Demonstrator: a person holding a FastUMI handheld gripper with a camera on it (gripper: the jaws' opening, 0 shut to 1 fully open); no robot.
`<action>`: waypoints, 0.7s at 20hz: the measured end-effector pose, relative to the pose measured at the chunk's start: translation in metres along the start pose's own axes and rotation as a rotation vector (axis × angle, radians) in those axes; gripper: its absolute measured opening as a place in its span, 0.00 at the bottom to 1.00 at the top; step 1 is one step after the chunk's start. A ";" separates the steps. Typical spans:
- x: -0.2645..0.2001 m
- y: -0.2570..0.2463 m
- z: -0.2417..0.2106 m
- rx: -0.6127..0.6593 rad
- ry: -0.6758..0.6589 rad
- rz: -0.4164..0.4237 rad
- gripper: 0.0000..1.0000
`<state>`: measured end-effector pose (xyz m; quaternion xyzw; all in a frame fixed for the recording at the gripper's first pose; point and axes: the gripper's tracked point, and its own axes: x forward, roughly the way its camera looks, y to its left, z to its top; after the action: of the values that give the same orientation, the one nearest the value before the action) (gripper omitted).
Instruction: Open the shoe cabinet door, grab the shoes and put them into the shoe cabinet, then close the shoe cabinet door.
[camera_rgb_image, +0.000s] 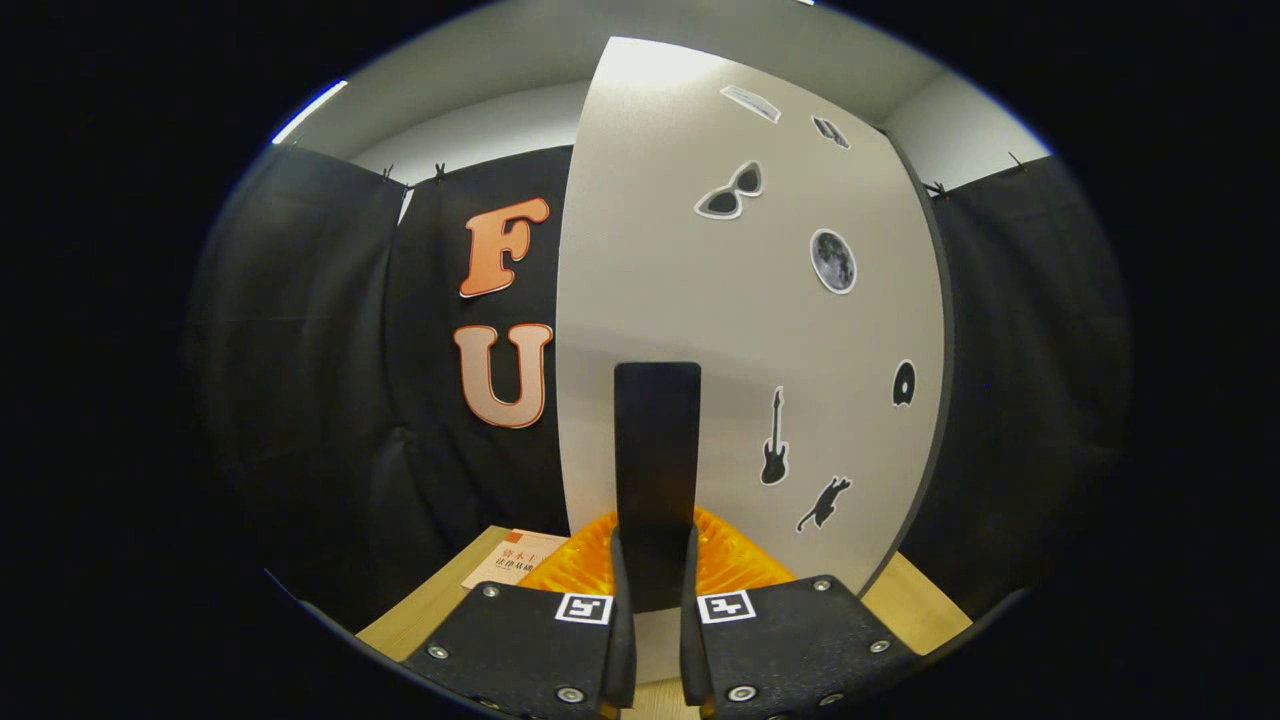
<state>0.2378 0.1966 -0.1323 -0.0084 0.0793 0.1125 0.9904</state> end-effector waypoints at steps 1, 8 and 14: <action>-0.007 -0.006 -0.002 0.002 0.002 -0.005 0.17; -0.048 -0.039 -0.007 0.017 0.004 -0.036 0.17; -0.086 -0.086 -0.011 0.025 0.002 -0.033 0.16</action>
<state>0.1728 0.0934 -0.1299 0.0027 0.0814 0.0950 0.9921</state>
